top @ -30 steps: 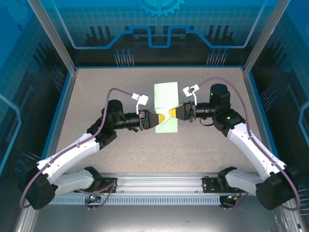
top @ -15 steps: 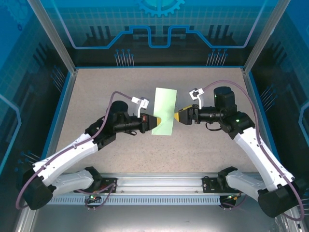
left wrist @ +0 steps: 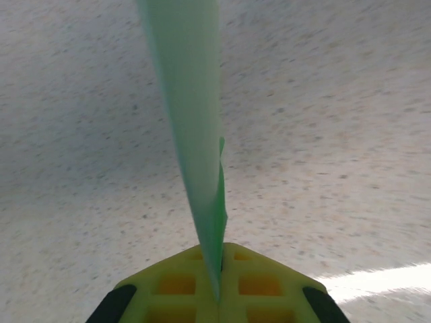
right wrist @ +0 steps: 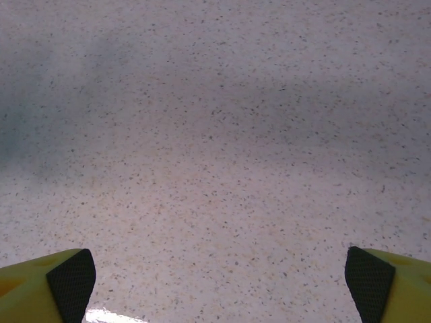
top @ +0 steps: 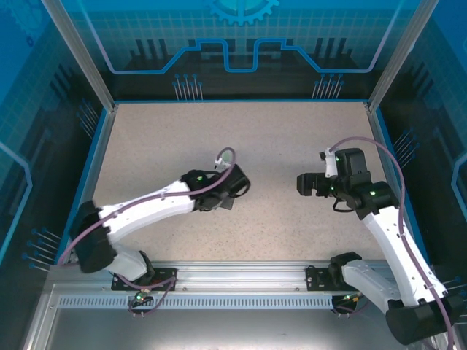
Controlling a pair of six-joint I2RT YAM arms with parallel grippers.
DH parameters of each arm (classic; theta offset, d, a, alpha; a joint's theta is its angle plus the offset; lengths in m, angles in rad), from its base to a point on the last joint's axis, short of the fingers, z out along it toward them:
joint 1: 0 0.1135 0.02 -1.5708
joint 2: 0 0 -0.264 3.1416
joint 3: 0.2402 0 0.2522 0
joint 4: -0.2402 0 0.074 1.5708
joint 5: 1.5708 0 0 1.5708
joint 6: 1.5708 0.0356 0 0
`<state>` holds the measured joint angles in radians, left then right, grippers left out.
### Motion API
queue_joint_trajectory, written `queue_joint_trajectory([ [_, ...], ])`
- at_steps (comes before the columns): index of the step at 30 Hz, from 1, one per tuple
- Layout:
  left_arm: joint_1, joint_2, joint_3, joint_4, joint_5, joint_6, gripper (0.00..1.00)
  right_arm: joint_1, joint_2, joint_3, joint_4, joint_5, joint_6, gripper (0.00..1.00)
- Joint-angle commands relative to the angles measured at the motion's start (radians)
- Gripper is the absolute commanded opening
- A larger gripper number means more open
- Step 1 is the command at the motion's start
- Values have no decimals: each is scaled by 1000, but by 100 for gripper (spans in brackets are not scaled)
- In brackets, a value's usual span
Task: Fold a paper plane with a square sheet of paper (fold left side to right side)
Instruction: Turn over the paper at the center of the table.
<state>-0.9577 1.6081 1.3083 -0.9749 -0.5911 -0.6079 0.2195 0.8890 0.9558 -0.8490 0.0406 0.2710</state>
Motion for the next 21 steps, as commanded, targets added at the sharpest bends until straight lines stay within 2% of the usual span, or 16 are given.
queue_joint_trajectory([
  [1, -16, 132, 96, -227, -116, -99, 0, -20, -22, -15, -22, 43, -10, 99],
  [5, -22, 296, 176, -249, -55, -99, 0, -25, -27, -27, -23, 42, -12, 99],
  [10, -21, 434, 238, -190, 73, -50, 0, -31, -21, -44, -12, 17, -12, 99],
  [13, -21, 476, 279, -154, 157, -12, 0, -33, -13, -50, -10, 6, -12, 99],
  [15, -16, 493, 293, -125, 215, 15, 5, -33, -7, -55, -8, -1, -10, 99],
  [21, 23, 527, 298, -29, 384, 49, 9, -34, 1, -71, 8, -29, 0, 99],
])
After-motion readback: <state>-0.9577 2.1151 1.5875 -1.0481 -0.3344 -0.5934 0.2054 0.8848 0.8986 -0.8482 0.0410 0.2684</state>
